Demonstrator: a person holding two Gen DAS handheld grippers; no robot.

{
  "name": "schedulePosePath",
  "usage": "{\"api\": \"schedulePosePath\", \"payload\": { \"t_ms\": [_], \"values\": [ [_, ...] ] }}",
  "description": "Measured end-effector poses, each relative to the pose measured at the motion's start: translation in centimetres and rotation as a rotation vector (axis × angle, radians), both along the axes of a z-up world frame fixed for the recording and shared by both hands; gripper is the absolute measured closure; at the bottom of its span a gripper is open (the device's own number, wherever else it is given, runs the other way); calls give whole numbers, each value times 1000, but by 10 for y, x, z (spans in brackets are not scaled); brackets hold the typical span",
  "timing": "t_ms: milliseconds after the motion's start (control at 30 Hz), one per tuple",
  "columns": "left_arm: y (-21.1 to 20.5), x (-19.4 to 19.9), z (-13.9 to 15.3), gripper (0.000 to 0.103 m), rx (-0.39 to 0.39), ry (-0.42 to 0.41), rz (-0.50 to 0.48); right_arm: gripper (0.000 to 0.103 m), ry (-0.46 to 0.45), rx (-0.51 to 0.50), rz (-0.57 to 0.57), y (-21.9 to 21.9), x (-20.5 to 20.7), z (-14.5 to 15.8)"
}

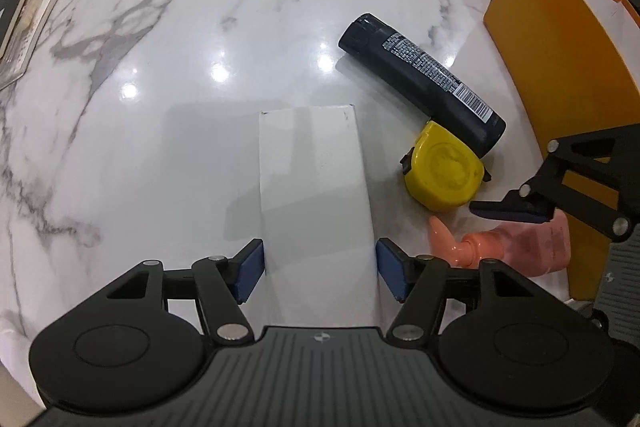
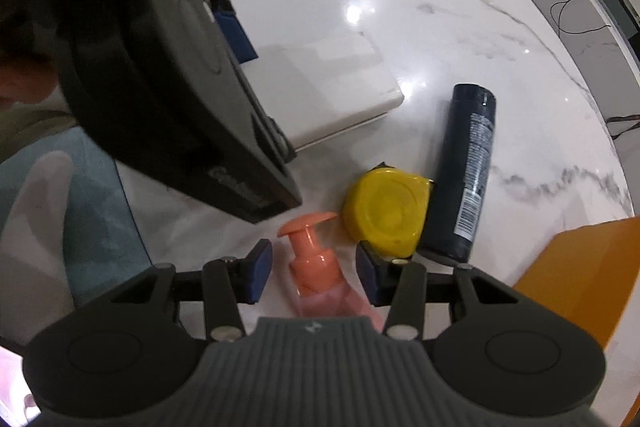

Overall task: Organize rigid objects
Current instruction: 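Grasp the white rectangular box with the left tool while the right tool grasps the pink pump bottle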

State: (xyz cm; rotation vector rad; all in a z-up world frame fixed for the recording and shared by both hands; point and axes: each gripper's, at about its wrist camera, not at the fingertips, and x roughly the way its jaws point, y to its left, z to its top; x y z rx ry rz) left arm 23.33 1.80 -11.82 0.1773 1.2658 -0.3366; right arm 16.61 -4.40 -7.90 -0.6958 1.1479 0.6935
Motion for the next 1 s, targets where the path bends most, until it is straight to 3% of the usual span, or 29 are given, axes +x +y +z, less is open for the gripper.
{"api": "schedulePosePath", "payload": {
  "t_ms": [167, 233, 467, 600, 800, 1000],
  "values": [
    [-1, 3, -8, 27, 10, -1, -12, 60, 20, 22, -8, -4, 3, -6],
    [-4, 4, -11, 27, 29, -7, -18, 72, 28, 33, -21, -7, 5, -6],
    [-8, 1, -10, 32, 58, -24, -45, 75, -34, 55, -53, -15, -8, 4],
    [-6, -2, -9, 32, 90, -32, -52, 76, -77, 86, -120, -26, -14, 17],
    [0, -1, -9, 32, 99, 24, -19, 77, -127, 162, -257, -52, -18, 31],
    [-3, -3, -9, 28, 94, 1, -12, 78, -147, 240, -371, -74, -16, 39]
  ]
}}
